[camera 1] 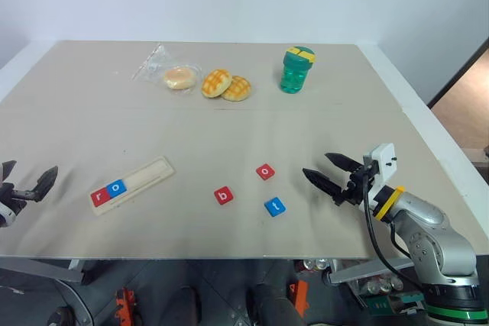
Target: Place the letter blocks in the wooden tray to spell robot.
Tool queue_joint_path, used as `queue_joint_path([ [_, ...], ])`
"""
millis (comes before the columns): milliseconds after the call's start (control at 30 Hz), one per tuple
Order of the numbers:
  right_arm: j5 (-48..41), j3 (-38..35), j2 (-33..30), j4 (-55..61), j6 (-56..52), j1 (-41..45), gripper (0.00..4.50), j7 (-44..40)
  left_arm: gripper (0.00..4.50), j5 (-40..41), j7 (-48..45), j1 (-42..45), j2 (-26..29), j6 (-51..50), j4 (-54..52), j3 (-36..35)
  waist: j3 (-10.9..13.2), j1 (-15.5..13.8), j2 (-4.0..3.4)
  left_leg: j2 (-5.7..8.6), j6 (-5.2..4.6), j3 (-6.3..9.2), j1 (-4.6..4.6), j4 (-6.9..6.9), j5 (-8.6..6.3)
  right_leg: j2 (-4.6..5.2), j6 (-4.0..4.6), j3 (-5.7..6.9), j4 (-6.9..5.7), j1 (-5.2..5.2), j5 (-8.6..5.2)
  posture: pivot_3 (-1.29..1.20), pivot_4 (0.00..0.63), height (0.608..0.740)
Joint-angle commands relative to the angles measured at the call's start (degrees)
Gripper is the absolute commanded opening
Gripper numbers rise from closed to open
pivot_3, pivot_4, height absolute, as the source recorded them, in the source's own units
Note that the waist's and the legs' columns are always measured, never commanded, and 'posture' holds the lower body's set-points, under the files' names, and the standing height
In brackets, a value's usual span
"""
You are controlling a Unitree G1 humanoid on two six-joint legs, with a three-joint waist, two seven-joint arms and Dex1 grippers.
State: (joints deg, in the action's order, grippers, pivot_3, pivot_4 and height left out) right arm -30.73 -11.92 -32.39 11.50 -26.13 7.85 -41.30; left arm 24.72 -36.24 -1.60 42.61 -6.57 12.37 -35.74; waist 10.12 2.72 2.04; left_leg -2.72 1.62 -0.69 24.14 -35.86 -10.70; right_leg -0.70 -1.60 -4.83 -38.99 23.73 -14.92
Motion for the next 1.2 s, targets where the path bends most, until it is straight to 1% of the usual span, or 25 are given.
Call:
queue_joint_path([
  [33,0.2,-0.5,-1.5,-0.4,1.2,1.3,4.48,-1.8,4.5,-0.4,-0.2,0.8,1.3,1.1,1.0,-1.0,0.0,0.0,0.0,0.0,0.0,0.0,0.0,0.0,0.0,0.0,0.0,0.0,0.0,0.0,0.0,0.0,0.15,0.74],
  [500,1.7,0.0,-2.2,-2.4,2.3,2.4,4.48,-4.1,4.5,1.2,-3.9,3.5,1.9,-0.8,0.8,-0.5,0.0,0.0,0.01,0.03,0.0,-0.03,-0.01,-0.02,0.0,-0.01,-0.02,0.0,0.0,0.0,0.03,0.0,0.15,0.74],
  [633,1.0,1.4,-2.3,-2.3,2.9,3.9,4.48,-7.4,4.5,2.8,-6.9,4.5,2.2,-3.5,-3.5,1.5,0.0,0.0,0.01,0.05,0.0,-0.03,-0.01,-0.04,0.0,-0.02,-0.03,0.0,-0.01,-0.01,0.06,0.0,0.15,0.74],
  [667,0.8,2.2,-2.1,-2.1,2.8,4.8,4.48,-8.3,4.5,3.3,-8.4,4.1,2.5,-4.8,-6.2,3.1,0.0,0.0,0.01,0.05,0.0,-0.03,-0.01,-0.04,0.0,-0.01,-0.03,-0.01,-0.01,-0.01,0.06,0.0,0.15,0.74],
  [767,1.7,5.9,-0.9,-2.6,3.4,9.1,4.48,-10.4,4.5,8.0,-13.6,3.6,3.0,-11.7,-17.8,9.7,0.0,0.0,0.0,0.04,0.0,-0.06,-0.01,-0.05,0.0,0.0,-0.05,-0.03,0.0,-0.02,0.08,0.0,0.15,0.74],
  [867,2.7,8.1,-0.2,-4.2,4.5,11.8,4.48,-11.5,4.5,6.5,-15.6,3.4,4.6,-14.7,-22.4,14.9,0.0,0.0,0.0,0.06,0.0,-0.1,-0.01,-0.09,0.0,-0.01,-0.1,-0.08,-0.01,-0.02,0.12,0.0,0.15,0.74],
  [933,3.1,9.2,0.3,-5.2,4.8,13.4,4.48,-12.0,4.5,5.4,-16.3,3.9,5.2,-15.7,-23.6,17.5,0.0,0.0,-0.01,0.08,0.0,-0.09,-0.01,-0.08,0.0,-0.07,-0.08,-0.07,0.0,-0.01,0.1,0.0,0.15,0.74],
  [1033,3.9,11.1,1.2,-6.7,5.8,16.2,4.48,-12.9,4.5,2.5,-16.7,6.4,6.3,-15.2,-22.7,20.7,0.0,0.0,-0.02,0.06,0.0,-0.03,0.01,0.0,0.0,-0.15,0.01,-0.05,-0.04,0.05,0.04,0.0,0.15,0.74],
  [1200,4.6,11.6,1.7,-7.6,6.3,18.1,4.48,-13.0,4.5,2.4,-15.7,10.1,7.1,-16.5,-19.0,18.8,0.0,0.0,-0.03,-0.03,-0.01,0.04,0.09,-0.07,0.01,-0.28,0.09,-0.02,-0.06,0.12,0.13,0.0,0.15,0.74],
])
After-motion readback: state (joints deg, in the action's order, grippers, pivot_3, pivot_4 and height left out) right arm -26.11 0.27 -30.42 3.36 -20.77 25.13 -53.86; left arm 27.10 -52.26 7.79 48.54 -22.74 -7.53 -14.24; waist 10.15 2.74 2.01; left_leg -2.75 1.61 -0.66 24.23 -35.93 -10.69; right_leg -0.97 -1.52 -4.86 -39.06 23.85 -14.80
